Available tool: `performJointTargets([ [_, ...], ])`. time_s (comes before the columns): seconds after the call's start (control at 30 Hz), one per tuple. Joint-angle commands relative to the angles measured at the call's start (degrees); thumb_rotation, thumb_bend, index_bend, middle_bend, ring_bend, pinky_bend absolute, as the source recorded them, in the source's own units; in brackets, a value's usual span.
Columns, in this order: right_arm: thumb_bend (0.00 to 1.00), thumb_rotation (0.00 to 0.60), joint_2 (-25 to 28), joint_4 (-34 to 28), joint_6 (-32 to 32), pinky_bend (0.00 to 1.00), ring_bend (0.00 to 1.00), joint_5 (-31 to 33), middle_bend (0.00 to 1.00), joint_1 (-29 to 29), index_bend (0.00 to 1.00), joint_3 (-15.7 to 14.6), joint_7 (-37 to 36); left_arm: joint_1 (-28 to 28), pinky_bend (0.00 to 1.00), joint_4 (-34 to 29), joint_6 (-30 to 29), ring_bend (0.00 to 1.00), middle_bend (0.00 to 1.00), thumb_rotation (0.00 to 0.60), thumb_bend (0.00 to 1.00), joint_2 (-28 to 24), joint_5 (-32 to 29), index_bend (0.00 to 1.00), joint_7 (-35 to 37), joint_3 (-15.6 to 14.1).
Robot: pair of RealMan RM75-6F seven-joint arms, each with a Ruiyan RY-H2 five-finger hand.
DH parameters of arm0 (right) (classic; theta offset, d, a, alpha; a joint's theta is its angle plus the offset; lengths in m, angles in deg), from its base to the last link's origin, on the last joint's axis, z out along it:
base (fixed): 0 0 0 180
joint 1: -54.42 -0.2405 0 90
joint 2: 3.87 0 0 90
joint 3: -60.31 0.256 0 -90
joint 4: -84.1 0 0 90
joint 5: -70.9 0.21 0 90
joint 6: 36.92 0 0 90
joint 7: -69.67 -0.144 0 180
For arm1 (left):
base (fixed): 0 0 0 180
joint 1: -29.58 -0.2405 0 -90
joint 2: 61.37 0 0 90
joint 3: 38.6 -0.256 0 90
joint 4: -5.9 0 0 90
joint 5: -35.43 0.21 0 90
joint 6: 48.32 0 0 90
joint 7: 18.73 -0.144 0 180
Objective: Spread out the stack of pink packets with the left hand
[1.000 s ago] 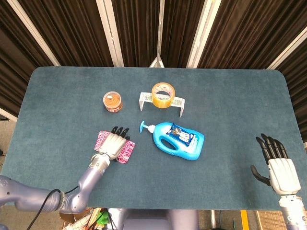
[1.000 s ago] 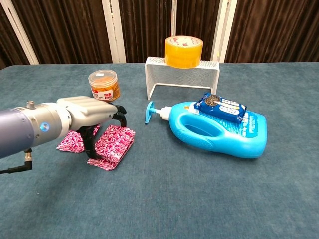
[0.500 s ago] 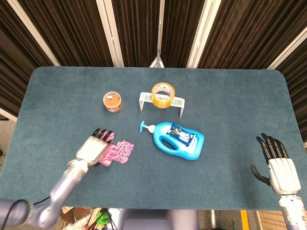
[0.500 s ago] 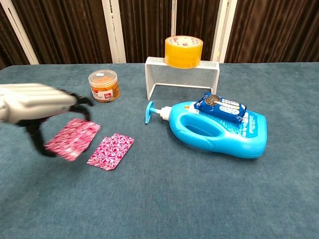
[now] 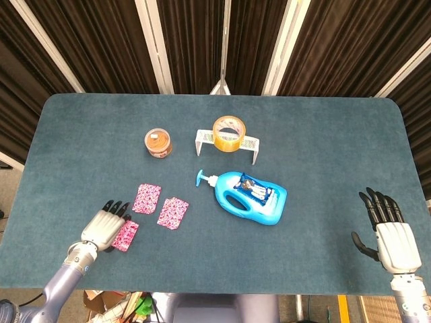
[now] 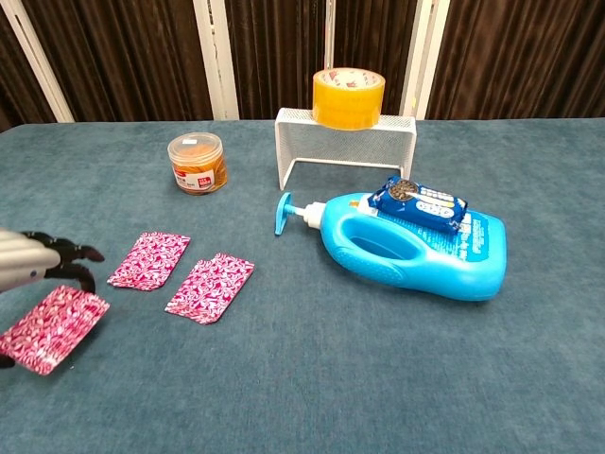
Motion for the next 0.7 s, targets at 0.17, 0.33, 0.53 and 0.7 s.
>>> performJointTargets([
  [0.17, 0.36, 0.600, -0.04, 0.13, -0.02, 0.09, 0.00, 0.02, 0.00, 0.02, 0.00, 0.00, -0.01, -0.52, 0.00, 0.49, 0.74, 0.00, 0.00, 0.600, 0.20, 0.88, -1.55, 0.02, -0.64, 1.04],
  [0.33, 0.36, 0.600, 0.06, 0.16, -0.05, 0.09, 0.00, -0.01, 0.00, 0.07, 0.00, -0.04, -0.22, -1.92, 0.00, -1.35, -1.26, 0.00, 0.00, 0.600, 0.19, -0.42, 0.67, 0.00, 1.60, 2.20],
  [0.53, 0.36, 0.600, 0.06, 0.31, -0.12, 0.09, 0.00, -0.21, 0.00, 0.02, 0.00, -0.02, -0.05, -8.10, 0.00, -4.65, -10.58, 0.00, 0.00, 0.600, 0.19, -5.55, 13.85, 0.00, 10.28, 1.30],
  [0.7, 0.36, 0.600, -0.08, 0.61, -0.26, 0.09, 0.00, 0.07, 0.00, 0.10, 0.00, 0.14, 0.71, -18.25, 0.00, 0.98, -26.81, 0.00, 0.00, 0.600, 0.18, -8.29, 29.23, 0.00, 17.61, -2.11],
])
